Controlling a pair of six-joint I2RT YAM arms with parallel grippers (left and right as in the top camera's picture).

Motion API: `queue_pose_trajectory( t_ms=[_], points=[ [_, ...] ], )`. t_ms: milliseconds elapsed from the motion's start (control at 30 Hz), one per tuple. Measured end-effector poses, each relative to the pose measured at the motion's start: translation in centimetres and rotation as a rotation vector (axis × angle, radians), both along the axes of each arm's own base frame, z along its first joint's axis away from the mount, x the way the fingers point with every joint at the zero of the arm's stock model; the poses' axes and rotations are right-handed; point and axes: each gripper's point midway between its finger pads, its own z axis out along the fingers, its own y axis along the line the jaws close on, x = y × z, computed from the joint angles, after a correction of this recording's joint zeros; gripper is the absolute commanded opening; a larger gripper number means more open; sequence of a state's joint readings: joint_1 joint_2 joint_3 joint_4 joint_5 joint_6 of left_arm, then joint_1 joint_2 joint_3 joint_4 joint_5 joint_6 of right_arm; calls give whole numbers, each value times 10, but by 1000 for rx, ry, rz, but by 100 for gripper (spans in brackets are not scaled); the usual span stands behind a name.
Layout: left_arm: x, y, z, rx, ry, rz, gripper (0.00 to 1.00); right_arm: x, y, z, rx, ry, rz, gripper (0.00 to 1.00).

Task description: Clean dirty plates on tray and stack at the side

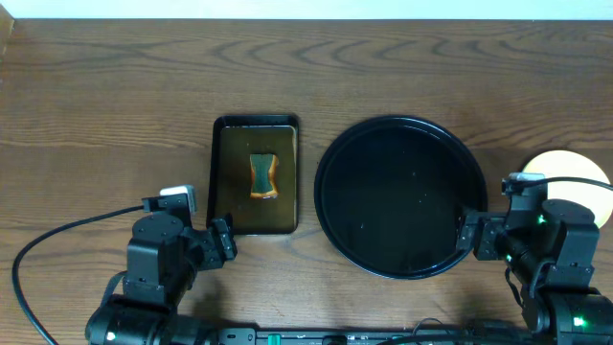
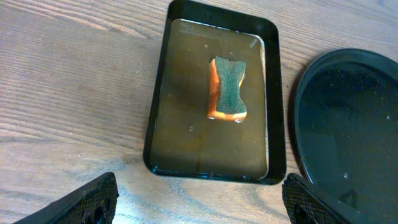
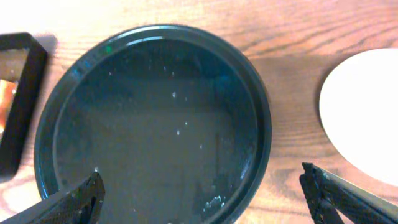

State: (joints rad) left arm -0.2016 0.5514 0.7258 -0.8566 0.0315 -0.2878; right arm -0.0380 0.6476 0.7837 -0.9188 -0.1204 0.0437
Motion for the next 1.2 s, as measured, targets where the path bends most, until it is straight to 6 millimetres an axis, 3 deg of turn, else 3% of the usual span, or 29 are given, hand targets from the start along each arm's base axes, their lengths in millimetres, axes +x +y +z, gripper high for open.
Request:
queue_pose_trajectory(
  t_ms=[633, 933, 1100, 1200],
  points=[
    [0, 0, 0, 0, 0, 0, 86, 0, -5, 1, -24, -19, -18, 99],
    [0, 0, -1, 0, 2, 0, 86, 26, -1, 52, -42, -495, 0, 99],
    [0, 0, -2, 1, 4, 0, 86, 28, 6, 57, -35, -718, 19, 99],
    [0, 0, -2, 1, 6, 0, 86, 27, 9, 49, -30, -810, 30, 99]
  ],
)
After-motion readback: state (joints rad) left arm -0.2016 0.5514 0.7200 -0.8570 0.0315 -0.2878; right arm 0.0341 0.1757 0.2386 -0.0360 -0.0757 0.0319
